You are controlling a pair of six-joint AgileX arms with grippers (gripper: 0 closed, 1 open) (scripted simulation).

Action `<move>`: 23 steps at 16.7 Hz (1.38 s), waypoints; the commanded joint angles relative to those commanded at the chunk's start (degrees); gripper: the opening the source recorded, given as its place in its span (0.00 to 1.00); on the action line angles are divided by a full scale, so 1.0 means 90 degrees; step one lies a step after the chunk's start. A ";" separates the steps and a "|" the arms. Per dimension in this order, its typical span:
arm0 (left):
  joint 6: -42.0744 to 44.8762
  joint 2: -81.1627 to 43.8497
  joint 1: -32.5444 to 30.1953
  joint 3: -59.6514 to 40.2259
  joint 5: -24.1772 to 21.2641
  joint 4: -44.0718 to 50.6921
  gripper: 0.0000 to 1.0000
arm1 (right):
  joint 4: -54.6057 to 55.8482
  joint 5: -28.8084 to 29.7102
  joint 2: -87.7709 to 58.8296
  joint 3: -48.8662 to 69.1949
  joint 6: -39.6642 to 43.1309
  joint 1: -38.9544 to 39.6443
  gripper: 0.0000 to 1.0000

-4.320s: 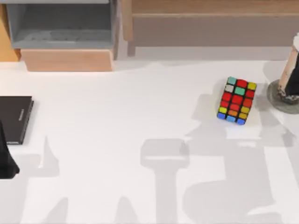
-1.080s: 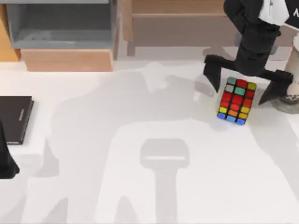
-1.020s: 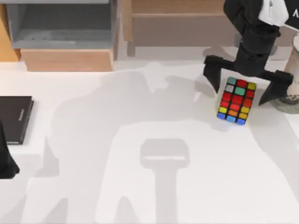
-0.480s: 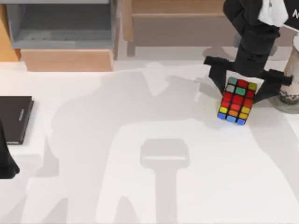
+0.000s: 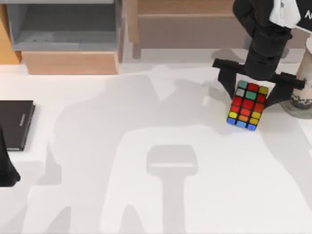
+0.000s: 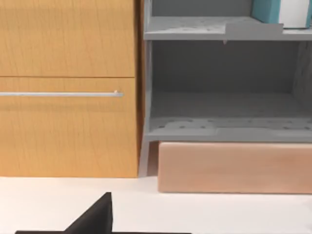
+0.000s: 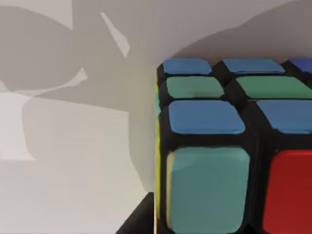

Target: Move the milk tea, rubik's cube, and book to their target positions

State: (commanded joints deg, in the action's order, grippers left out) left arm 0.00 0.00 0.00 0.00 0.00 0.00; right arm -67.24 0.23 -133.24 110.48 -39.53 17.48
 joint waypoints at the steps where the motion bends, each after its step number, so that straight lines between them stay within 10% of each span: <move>1: 0.0000 0.0000 0.0000 0.0000 0.0000 0.0000 1.00 | 0.0000 0.0000 0.0000 0.0000 0.0000 0.0000 0.00; 23: 0.0000 0.0000 0.0000 0.0000 0.0000 0.0000 1.00 | -0.0428 0.0245 0.0492 0.0609 0.0120 0.0024 0.00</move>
State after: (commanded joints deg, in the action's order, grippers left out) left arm 0.00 0.00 0.00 0.00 0.00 0.00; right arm -71.09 2.44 -128.80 115.96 -38.45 17.69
